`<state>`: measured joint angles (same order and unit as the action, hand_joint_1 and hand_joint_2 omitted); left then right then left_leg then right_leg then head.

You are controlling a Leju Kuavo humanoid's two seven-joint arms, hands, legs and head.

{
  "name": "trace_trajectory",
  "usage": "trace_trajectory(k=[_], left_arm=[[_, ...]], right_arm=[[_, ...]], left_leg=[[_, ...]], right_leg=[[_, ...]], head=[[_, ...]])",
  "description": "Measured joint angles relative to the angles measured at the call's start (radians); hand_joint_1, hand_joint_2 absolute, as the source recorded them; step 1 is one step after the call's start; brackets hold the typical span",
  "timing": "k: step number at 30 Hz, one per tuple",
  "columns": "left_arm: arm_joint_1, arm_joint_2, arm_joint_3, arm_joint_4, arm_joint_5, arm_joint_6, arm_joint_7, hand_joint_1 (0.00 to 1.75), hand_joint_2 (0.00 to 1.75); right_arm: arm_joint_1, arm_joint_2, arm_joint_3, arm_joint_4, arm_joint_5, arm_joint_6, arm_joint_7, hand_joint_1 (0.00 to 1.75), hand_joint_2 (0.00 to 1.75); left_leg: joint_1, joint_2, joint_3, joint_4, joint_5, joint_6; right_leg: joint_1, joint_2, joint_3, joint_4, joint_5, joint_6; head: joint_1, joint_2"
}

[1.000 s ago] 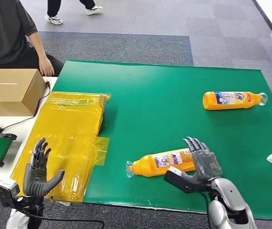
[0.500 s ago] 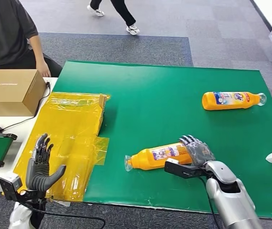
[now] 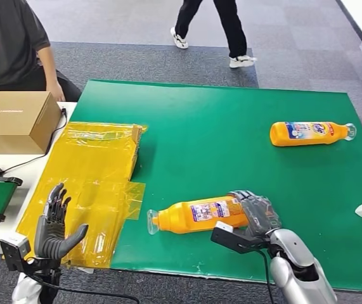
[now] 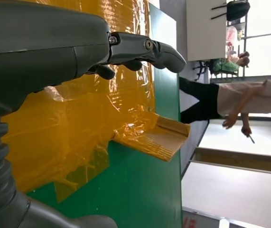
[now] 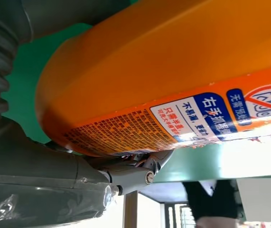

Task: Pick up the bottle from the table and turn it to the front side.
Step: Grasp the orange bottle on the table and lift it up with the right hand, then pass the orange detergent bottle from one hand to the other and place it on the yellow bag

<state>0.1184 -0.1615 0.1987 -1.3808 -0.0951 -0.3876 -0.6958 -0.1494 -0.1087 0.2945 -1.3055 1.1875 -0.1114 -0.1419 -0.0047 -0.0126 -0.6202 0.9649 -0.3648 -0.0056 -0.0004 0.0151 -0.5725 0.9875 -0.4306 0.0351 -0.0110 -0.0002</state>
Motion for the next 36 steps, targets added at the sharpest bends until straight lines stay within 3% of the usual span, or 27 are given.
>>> trace_trajectory(k=[3,9,14,19,26,36], left_arm=[[0.0,-0.001,0.0,0.004,-0.023,-0.015,0.0,0.0,1.75],[-0.011,0.0,-0.047,0.039,-0.08,-0.068,0.0,0.0,1.75],[-0.064,0.023,-0.187,0.055,-0.054,-0.083,0.0,0.0,1.75],[-0.115,0.05,-0.334,0.072,-0.041,-0.067,0.0,0.0,1.75],[-0.152,0.069,-0.405,0.081,-0.022,-0.058,-0.003,0.0,1.75],[-0.149,0.062,-0.392,0.046,0.002,-0.031,-0.005,0.0,1.75]], right_arm=[[0.016,0.028,-0.002,-0.051,-0.049,-0.014,-0.009,1.75,1.75],[-0.006,0.175,0.014,-0.113,-0.159,0.017,-0.017,1.75,1.75],[-0.082,0.287,0.069,-0.009,-0.227,0.004,-0.055,1.75,1.75],[-0.146,0.365,0.147,0.125,-0.284,-0.016,-0.092,1.75,1.75],[-0.17,0.389,0.232,0.244,-0.338,-0.023,-0.118,1.75,1.75],[-0.198,0.393,0.289,0.356,-0.387,-0.055,-0.119,1.75,1.75]], left_leg=[[0.0,0.0,0.0,0.0,0.0,0.0],[0.001,0.001,-0.001,0.0,0.001,-0.002],[0.001,0.001,-0.001,0.0,0.002,-0.002],[0.001,0.001,-0.001,0.0,0.002,-0.002],[0.001,0.0,-0.002,0.0,0.002,-0.002],[0.001,0.001,-0.002,0.0,0.002,-0.002]], right_leg=[[0.0,0.0,-0.001,0.0,0.0,0.0],[0.001,0.0,-0.002,0.0,0.0,-0.001],[0.001,0.0,-0.002,0.0,0.001,-0.002],[0.001,0.0,-0.002,0.001,0.002,-0.002],[0.001,0.0,-0.002,0.001,0.002,-0.002],[0.001,0.0,-0.003,0.001,0.002,-0.003]], head=[[0.0,0.0],[0.0,0.0],[0.0,0.0],[0.0,0.0],[0.0,0.0],[0.0,0.0]])
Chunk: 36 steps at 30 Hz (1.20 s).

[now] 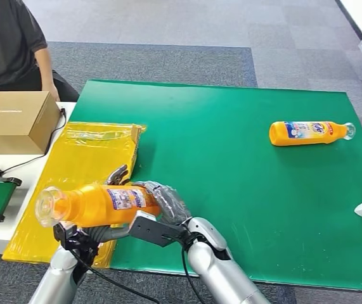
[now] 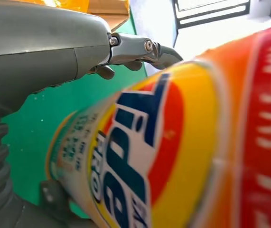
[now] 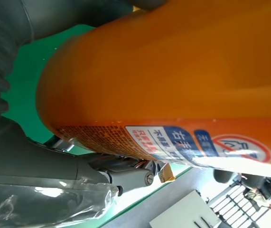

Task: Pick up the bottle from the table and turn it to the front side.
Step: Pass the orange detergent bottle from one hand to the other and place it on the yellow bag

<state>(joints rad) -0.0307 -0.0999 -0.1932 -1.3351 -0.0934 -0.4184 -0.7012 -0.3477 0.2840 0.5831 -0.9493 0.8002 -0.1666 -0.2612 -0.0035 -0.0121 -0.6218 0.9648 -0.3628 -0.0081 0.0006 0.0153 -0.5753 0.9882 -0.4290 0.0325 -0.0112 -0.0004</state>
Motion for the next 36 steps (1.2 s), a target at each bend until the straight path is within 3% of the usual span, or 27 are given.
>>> trace_trajectory(k=[11,12,15,16,21,22,23,25,26,27,36], left_arm=[[0.019,-0.014,0.002,-0.091,0.003,-0.029,0.001,0.0,1.75],[0.019,-0.014,0.0,-0.101,0.005,-0.029,0.001,0.17,1.75],[0.022,-0.014,-0.002,-0.126,0.01,-0.031,0.003,1.39,1.75],[0.023,-0.014,-0.002,-0.13,0.01,-0.03,0.004,1.66,1.75],[0.032,-0.014,-0.002,-0.14,0.007,-0.012,0.007,1.75,1.75],[0.032,-0.014,-0.002,-0.14,0.003,-0.008,0.007,1.75,1.75],[0.033,-0.014,-0.002,-0.14,-0.001,-0.003,0.007,1.75,1.75],[0.034,-0.014,-0.002,-0.14,-0.01,0.009,0.007,1.75,1.75],[0.034,-0.014,-0.002,-0.14,-0.015,0.017,0.007,1.75,1.75],[0.034,-0.014,-0.002,-0.14,-0.022,0.029,0.007,1.75,1.75],[0.04,-0.023,0.018,-0.155,-0.23,0.244,0.004,1.75,1.75]], right_arm=[[-0.032,0.011,0.002,0.097,-0.009,-0.025,0.008,1.75,1.75],[-0.035,0.012,0.001,0.107,-0.011,-0.027,0.009,1.75,1.75],[-0.047,0.018,-0.006,0.136,-0.015,-0.03,0.009,1.75,1.75],[-0.051,0.021,-0.008,0.144,-0.016,-0.031,0.008,1.75,1.75],[-0.059,0.027,-0.013,0.169,-0.013,-0.048,0.001,1.75,1.75],[-0.059,0.027,-0.013,0.171,-0.012,-0.051,0.0,1.67,1.75],[-0.058,0.027,-0.013,0.173,-0.01,-0.053,0.0,1.37,1.75],[-0.058,0.027,-0.014,0.174,-0.008,-0.056,0.001,0.5,1.75],[-0.057,0.027,-0.015,0.174,-0.006,-0.058,0.002,0.14,1.75],[-0.057,0.027,-0.016,0.174,-0.004,-0.059,0.003,0.0,1.75],[-0.004,0.009,-0.076,0.126,0.038,-0.067,0.039,0.0,1.75]], left_leg=[[0.0,0.0,0.0,0.0,0.0,0.0],[0.0,0.0,0.0,0.0,0.0,0.0],[0.0,0.0,0.0,0.0,0.0,0.0],[0.0,0.0,0.0,0.0,0.0,0.0],[0.0,0.001,0.0,0.0,0.0,0.0],[0.0,0.001,0.0,0.0,0.0,0.0],[0.0,0.001,0.0,0.0,0.0,0.0],[0.0,0.001,0.0,0.0,0.0,0.0],[0.0,0.001,0.0,0.0,0.0,0.0],[0.0,0.001,0.0,0.0,0.0,0.0],[0.0,0.0,-0.001,0.0,0.0,0.0]], right_leg=[[0.0,0.0,0.0,0.0,0.0,0.0],[0.0,0.0,0.0,0.0,0.0,0.0],[0.0,0.0,-0.001,0.0,0.0,0.0],[0.0,0.0,-0.001,0.0,0.0,0.0],[0.0,0.0,-0.001,0.0,0.0,0.0],[0.0,0.0,-0.001,0.0,0.0,0.0],[0.0,0.0,-0.001,0.0,0.0,0.0],[0.0,0.0,-0.001,0.0,0.0,0.0],[0.0,0.0,-0.001,0.0,0.0,0.0],[0.0,0.0,-0.001,0.0,0.0,0.0],[0.0,0.0,-0.001,0.0,0.0,0.0]], head=[[0.0,0.0],[0.0,0.0],[0.0,0.0],[0.0,0.0],[0.0,0.0],[0.0,0.0],[0.0,0.0],[0.0,0.0],[0.0,0.0],[0.0,0.0],[0.0,0.0]])
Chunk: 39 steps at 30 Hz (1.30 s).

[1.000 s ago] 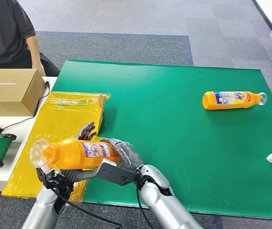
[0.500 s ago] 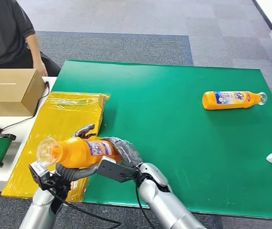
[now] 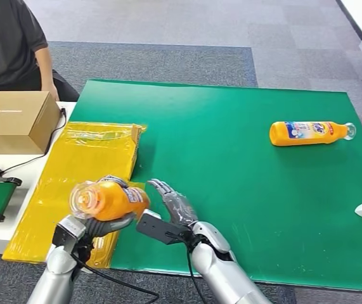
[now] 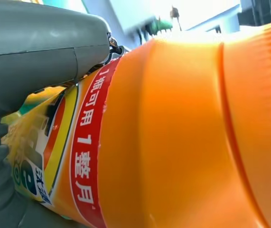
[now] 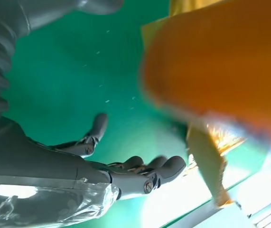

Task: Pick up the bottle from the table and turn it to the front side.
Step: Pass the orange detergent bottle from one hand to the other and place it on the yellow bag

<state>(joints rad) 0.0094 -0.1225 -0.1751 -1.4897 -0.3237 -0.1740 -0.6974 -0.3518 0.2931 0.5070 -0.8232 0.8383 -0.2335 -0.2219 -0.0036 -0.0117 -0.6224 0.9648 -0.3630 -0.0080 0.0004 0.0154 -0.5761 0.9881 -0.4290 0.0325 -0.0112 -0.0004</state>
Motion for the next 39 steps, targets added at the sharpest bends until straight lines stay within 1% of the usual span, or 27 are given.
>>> trace_trajectory(k=[5,7,10,12,14,17,19,22,26,28,29,31,32,34,35,36,39], left_arm=[[0.011,-0.011,0.028,-0.011,-0.084,0.058,0.006,1.75,1.75],[0.017,-0.016,0.037,-0.025,-0.176,0.12,0.031,1.75,1.75],[0.029,-0.018,0.061,-0.062,-0.376,0.236,0.119,1.75,1.75],[0.034,-0.013,0.078,-0.081,-0.532,0.297,0.209,1.75,1.75],[0.036,0.004,0.095,-0.087,-0.686,0.336,0.304,1.75,1.75],[0.032,0.041,0.119,-0.072,-0.848,0.356,0.409,1.75,1.75],[0.025,0.068,0.132,-0.047,-0.92,0.362,0.451,1.75,1.75],[0.017,0.095,0.145,-0.015,-0.952,0.37,0.467,1.75,1.75],[0.002,0.113,0.15,0.008,-0.963,0.373,0.474,1.75,1.75],[-0.009,0.121,0.15,0.024,-0.993,0.375,0.49,1.75,1.75],[-0.016,0.126,0.15,0.035,-1.014,0.377,0.501,1.68,1.75],[-0.035,0.136,0.15,0.064,-1.056,0.382,0.522,1.45,1.75],[-0.049,0.141,0.15,0.088,-1.074,0.387,0.528,1.17,1.75],[-0.086,0.15,0.149,0.145,-1.105,0.403,0.533,0.48,1.75],[-0.107,0.155,0.147,0.179,-1.119,0.412,0.532,0.17,1.75],[-0.126,0.158,0.145,0.211,-1.128,0.42,0.529,0.02,1.75],[-0.176,0.165,0.133,0.301,-1.121,0.436,0.495,0.0,1.75]], right_arm=[[0.029,-0.008,-0.035,-0.051,0.013,-0.001,0.01,0.0,1.75],[0.046,-0.012,-0.051,-0.079,0.029,-0.003,0.02,0.0,1.75],[0.089,-0.023,-0.092,-0.145,0.056,0.004,0.034,0.0,1.75],[0.121,-0.03,-0.123,-0.194,0.074,0.017,0.039,0.0,1.75],[0.15,-0.036,-0.155,-0.241,0.089,0.033,0.038,0.0,1.75],[0.182,-0.041,-0.195,-0.294,0.105,0.053,0.033,0.0,1.75],[0.195,-0.042,-0.213,-0.315,0.111,0.063,0.029,0.0,1.75],[0.205,-0.043,-0.231,-0.335,0.114,0.067,0.025,0.0,1.75],[0.214,-0.043,-0.246,-0.348,0.116,0.069,0.023,0.0,1.75],[0.216,-0.043,-0.252,-0.351,0.118,0.074,0.021,0.0,1.75],[0.216,-0.043,-0.254,-0.352,0.119,0.077,0.019,0.0,1.75],[0.217,-0.043,-0.26,-0.352,0.119,0.081,0.014,0.0,1.75],[0.217,-0.043,-0.262,-0.352,0.119,0.083,0.011,0.0,1.75],[0.217,-0.043,-0.264,-0.35,0.118,0.087,0.004,0.0,1.75],[0.217,-0.043,-0.265,-0.348,0.117,0.088,0.0,0.0,1.75],[0.217,-0.043,-0.265,-0.345,0.115,0.089,-0.004,0.0,1.75],[0.215,-0.043,-0.264,-0.335,0.107,0.091,-0.015,0.0,1.75]], left_leg=[[0.0,0.0,0.0,0.0,0.0,0.0],[0.0,0.0,0.0,0.0,0.0,0.0],[0.0,0.0,0.0,0.0,0.0,0.0],[0.0,0.0,0.0,0.0,0.0,0.0],[0.0,0.0,0.0,0.0,0.0,0.0],[0.0,0.0,0.0,0.0,0.0,0.0],[0.0,0.0,0.0,0.0,0.0,-0.001],[0.0,0.0,0.0,0.0,0.0,-0.001],[0.0,0.0,0.0,0.0,0.0,0.0],[0.0,0.0,0.0,0.0,0.0,0.0],[0.0,0.0,0.0,0.0,0.0,0.0],[0.0,0.0,0.0,0.0,0.0,0.0],[0.0,0.0,0.0,0.0,0.0,0.0],[0.0,0.0,0.0,0.0,0.001,-0.001],[0.0,0.0,0.0,0.0,0.001,-0.001],[0.0,0.0,0.0,0.0,0.001,-0.001],[0.0,0.0,0.0,0.0,0.001,-0.001]], right_leg=[[0.0,0.0,0.0,0.0,0.0,0.0],[0.0,0.0,0.0,0.0,0.0,0.0],[0.0,0.0,0.0,0.0,0.0,0.0],[0.0,0.0,0.0,0.0,0.0,0.0],[0.0,0.0,0.0,0.0,0.0,0.0],[0.0,0.0,-0.001,0.0,0.0,0.0],[0.0,0.0,-0.001,0.0,0.0,0.0],[0.0,0.0,-0.001,0.0,0.0,-0.001],[0.0,0.0,-0.001,0.0,0.0,0.0],[0.0,0.0,-0.001,0.0,0.0,0.0],[0.0,0.0,-0.001,0.0,0.0,0.0],[0.0,0.0,-0.001,0.0,0.0,0.0],[0.0,0.0,-0.001,0.0,0.0,0.0],[0.0,0.0,-0.001,0.0,0.0,0.0],[0.0,0.0,0.0,0.0,0.0,0.0],[0.0,0.0,0.0,0.0,0.0,-0.001],[0.0,0.0,0.0,0.0,0.001,-0.001]], head=[[0.0,0.0],[0.0,0.0],[0.0,0.0],[0.0,0.0],[0.0,0.0],[0.0,0.0],[0.0,0.0],[0.0,0.0],[0.0,0.0],[0.0,0.0],[0.0,0.0],[0.0,0.0],[0.0,0.0],[0.0,0.0],[0.0,0.0],[0.0,0.0],[0.0,0.0]])
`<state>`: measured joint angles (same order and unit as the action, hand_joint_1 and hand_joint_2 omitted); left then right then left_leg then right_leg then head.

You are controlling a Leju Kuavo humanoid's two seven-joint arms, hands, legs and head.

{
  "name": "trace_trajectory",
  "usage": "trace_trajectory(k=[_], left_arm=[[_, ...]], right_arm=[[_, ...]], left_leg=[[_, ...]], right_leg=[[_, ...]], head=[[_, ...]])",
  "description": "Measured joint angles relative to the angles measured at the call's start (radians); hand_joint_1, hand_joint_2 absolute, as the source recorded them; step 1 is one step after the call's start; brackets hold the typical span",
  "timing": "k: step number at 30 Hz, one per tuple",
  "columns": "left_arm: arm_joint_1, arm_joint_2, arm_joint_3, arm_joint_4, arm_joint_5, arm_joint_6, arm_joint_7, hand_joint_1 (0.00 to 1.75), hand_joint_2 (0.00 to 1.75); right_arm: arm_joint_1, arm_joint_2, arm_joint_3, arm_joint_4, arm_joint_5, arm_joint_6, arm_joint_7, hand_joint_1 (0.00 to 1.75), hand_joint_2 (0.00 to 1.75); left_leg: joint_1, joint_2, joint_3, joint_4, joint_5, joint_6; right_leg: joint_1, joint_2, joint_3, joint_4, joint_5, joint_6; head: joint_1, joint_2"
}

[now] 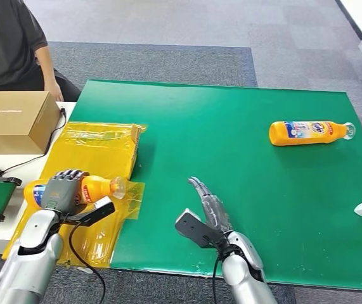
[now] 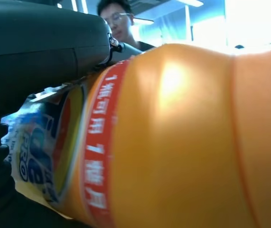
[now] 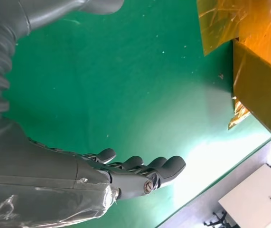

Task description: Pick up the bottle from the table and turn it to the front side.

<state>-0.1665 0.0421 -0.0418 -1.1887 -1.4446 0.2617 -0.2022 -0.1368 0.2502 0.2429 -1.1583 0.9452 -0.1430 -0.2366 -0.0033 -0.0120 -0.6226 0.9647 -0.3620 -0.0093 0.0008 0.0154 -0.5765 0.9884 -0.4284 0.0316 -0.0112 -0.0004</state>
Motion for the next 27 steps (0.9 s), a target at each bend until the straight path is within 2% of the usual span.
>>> trace_trajectory(k=[4,10,13,18,21,24,27], left_arm=[[-0.03,0.001,-0.015,0.068,0.107,0.008,-0.097,0.0,1.75],[0.0,-0.001,-0.026,0.034,0.306,-0.02,-0.206,0.0,1.75],[0.037,-0.004,-0.025,-0.031,0.399,-0.047,-0.255,0.0,1.75],[0.087,-0.006,-0.024,-0.123,0.448,-0.066,-0.285,0.0,1.75],[0.117,-0.015,-0.02,-0.178,0.517,-0.07,-0.336,0.0,1.75],[0.172,-0.047,0.001,-0.282,0.667,-0.096,-0.42,0.0,1.75],[0.237,-0.098,0.046,-0.4,0.872,-0.183,-0.482,0.0,1.75]], right_arm=[[-0.002,0.0,0.004,0.015,-0.013,-0.001,-0.008,0.0,1.75],[-0.003,0.0,0.003,0.025,-0.024,-0.003,-0.007,0.0,1.75],[-0.002,0.0,0.001,0.025,-0.029,-0.006,-0.004,0.0,1.75],[-0.001,0.0,-0.004,0.025,-0.031,-0.007,-0.002,0.0,1.75],[0.001,0.0,-0.005,0.024,-0.031,-0.014,0.001,0.0,1.75],[0.013,-0.002,-0.011,0.01,-0.029,-0.029,0.008,0.0,1.75],[0.037,-0.005,-0.018,-0.03,-0.029,-0.052,-0.003,0.0,1.75]], left_leg=[[0.0,0.0,0.0,0.0,0.0,0.0],[0.0,0.0,0.0,0.0,-0.001,0.001],[0.0,0.0,0.0,0.0,-0.001,0.0],[0.0,0.0,0.0,0.0,-0.001,0.0],[0.0,0.0,0.0,0.0,-0.001,0.0],[0.0,0.0,0.0,0.0,-0.001,0.001],[-0.001,0.0,0.0,0.0,-0.002,0.002]], right_leg=[[0.0,0.0,0.0,0.0,0.0,0.0],[0.0,0.0,0.0,0.0,0.0,0.0],[0.0,0.0,0.0,0.0,0.0,0.0],[0.0,0.0,0.0,0.0,-0.001,0.0],[0.0,0.0,0.0,0.0,-0.001,0.0],[0.0,0.0,0.0,0.0,-0.001,0.0],[-0.001,0.0,0.0,0.0,-0.001,0.001]], head=[[0.0,0.0],[0.0,0.0],[0.0,0.0],[0.0,0.0],[0.0,0.0],[0.0,0.0],[0.0,0.0]])
